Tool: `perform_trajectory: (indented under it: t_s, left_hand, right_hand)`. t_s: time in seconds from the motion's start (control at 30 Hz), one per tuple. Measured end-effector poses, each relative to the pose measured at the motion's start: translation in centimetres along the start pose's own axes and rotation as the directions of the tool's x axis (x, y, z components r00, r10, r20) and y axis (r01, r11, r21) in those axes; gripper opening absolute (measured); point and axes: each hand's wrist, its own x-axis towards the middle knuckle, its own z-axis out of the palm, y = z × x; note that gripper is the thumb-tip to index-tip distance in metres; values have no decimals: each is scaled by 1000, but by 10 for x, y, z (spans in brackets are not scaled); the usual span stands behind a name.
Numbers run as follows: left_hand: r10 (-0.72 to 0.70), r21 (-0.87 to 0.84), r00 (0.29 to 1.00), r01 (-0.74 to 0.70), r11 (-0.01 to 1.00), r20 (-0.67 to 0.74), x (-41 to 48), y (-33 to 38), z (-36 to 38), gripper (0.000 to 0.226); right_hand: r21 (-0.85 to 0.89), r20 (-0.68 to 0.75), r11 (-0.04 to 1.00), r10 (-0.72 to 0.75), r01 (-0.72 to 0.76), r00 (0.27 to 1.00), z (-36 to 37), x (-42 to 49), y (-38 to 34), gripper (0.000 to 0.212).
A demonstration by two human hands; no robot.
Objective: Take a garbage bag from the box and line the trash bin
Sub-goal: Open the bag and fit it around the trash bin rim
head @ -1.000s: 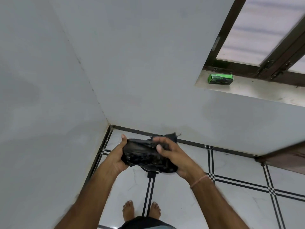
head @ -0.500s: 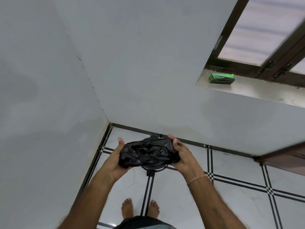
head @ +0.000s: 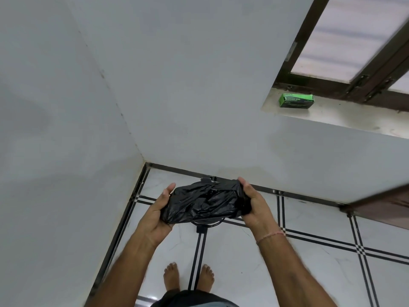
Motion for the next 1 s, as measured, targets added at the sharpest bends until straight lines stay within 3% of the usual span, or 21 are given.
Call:
perform_trajectory:
  t_s: [0.07, 0.13, 0.2, 0.23, 0.27, 0.3, 0.33, 0.37, 0.4, 0.43, 0.5, 0.57, 0.63, 0.67, 0.73, 0.77, 0.8, 0.83, 0.87, 0.93, 1.0]
  left_hand:
    - [3, 132, 999, 3, 991, -46, 10, 3, 7, 43]
    - [74, 298, 992, -40, 954, -103, 21, 15, 29, 53]
    - [253, 447, 967, -208, 870, -43, 25, 37, 68, 60]
    - [360, 503, 932, -329, 799, 38, 23, 49, 91, 61]
    - [451, 556, 879, -455, 695, 155, 19, 60, 110, 61]
    - [495, 593, 827, -546, 592, 267, 19, 64, 122, 63]
    - [486, 646, 813, -562, 516, 320, 25, 62, 123, 67]
    - [437, 708, 849, -502, 496, 296, 32, 52, 109, 75]
    - [360, 747, 909, -386, 541, 209, 34, 36, 87, 83]
    - [268, 755, 959, -244, 609, 94, 36, 18, 62, 86]
    - [62, 701, 994, 17, 713, -87, 36, -3, 26, 86]
    - [29, 696, 995, 49, 717, -100, 38, 11, 33, 96]
    - [215, 664, 976, -173, 727, 19, 39, 49, 76, 91]
    - [334, 631, 935, -331, 702, 119, 34, 72, 101, 83]
    - [532, 582, 802, -578, 573, 273, 30, 99, 127, 72]
    - [528, 626, 801, -571, 532, 283, 35, 97, 119, 70]
    - [481, 670, 850, -486, 562, 214, 40, 87, 96, 73]
    - [398, 661, 911, -366, 655, 110, 43, 71, 67, 78]
    - [283, 632, 959, -219, 744, -1, 48, 52, 35, 84]
    - [96, 532, 985, -6, 847, -142, 51, 34, -10, 91]
    - [29, 445, 983, 57, 894, -184, 51, 38, -35, 92]
  right_hand:
    - [-168, -15, 986, -5, 2, 1000, 11, -4, 3, 67]
    - [-380, 63, 922, -52, 72, 997, 37, -10, -8, 56]
    - [-504, 198, 820, -196, 271, 960, 71, -13, -34, 56]
    - [-493, 287, 747, -345, 446, 894, 90, -15, -48, 58]
    - [-454, 364, 639, -503, 621, 784, 104, -17, -57, 55]
    - [-448, 411, 486, -633, 750, 656, 113, -17, -61, 52]
    - [-503, 448, 336, -687, 797, 572, 110, -6, -55, 53]
    - [-631, 434, 312, -617, 710, 657, 97, 4, -39, 63]
    - [-753, 349, 375, -470, 541, 811, 77, 8, -16, 79]
    - [-827, 267, 418, -297, 377, 917, 49, 16, 7, 93]
    - [-848, 175, 481, -144, 223, 974, 12, 40, 35, 97]
    - [-860, 156, 462, -170, 218, 973, 26, 40, 21, 91]
    - [-832, 245, 395, -369, 390, 896, 75, 20, -20, 88]
    - [-767, 321, 361, -499, 530, 805, 98, 8, -41, 77]
    - [-600, 434, 181, -745, 780, 507, 119, -14, -67, 52]
    - [-631, 449, 122, -748, 766, 489, 115, -17, -64, 50]
    - [-724, 441, 147, -653, 674, 616, 102, -9, -48, 55]
    - [-831, 359, 234, -467, 504, 808, 84, -4, -26, 68]
    - [-880, 268, 317, -281, 353, 922, 64, 5, -2, 82]
    - [-804, 127, 581, -43, 128, 991, 34, 26, 26, 92]
    - [-629, 53, 777, 52, -7, 997, 25, 29, 30, 86]
